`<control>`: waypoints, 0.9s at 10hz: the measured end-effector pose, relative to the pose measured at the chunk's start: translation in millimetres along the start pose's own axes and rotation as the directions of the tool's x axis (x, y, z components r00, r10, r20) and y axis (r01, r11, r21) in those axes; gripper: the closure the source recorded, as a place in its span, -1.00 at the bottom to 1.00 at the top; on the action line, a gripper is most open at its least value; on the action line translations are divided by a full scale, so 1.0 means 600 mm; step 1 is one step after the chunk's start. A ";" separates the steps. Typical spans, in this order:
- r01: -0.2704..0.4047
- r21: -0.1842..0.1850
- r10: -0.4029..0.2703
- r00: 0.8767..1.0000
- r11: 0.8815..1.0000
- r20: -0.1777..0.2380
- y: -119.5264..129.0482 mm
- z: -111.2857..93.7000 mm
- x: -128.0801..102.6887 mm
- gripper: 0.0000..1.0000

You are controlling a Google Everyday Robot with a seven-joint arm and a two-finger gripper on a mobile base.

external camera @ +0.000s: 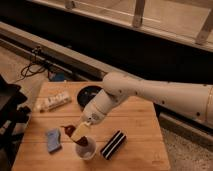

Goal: Place the pepper in the ceramic cup

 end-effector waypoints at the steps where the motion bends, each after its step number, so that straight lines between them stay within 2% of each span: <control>1: 0.002 -0.020 -0.001 0.999 1.000 0.040 -0.006 0.013 0.007 0.36; 3: -0.005 -0.048 0.011 0.992 0.999 0.125 -0.020 0.032 0.031 -0.01; 5: -0.007 -0.071 0.022 0.978 0.997 0.208 -0.034 0.047 0.057 -0.43; 7: -0.005 -0.069 0.020 0.976 0.998 0.219 -0.036 0.044 0.061 -0.60; 9: 0.000 -0.060 0.012 0.976 0.998 0.215 -0.034 0.039 0.060 -0.60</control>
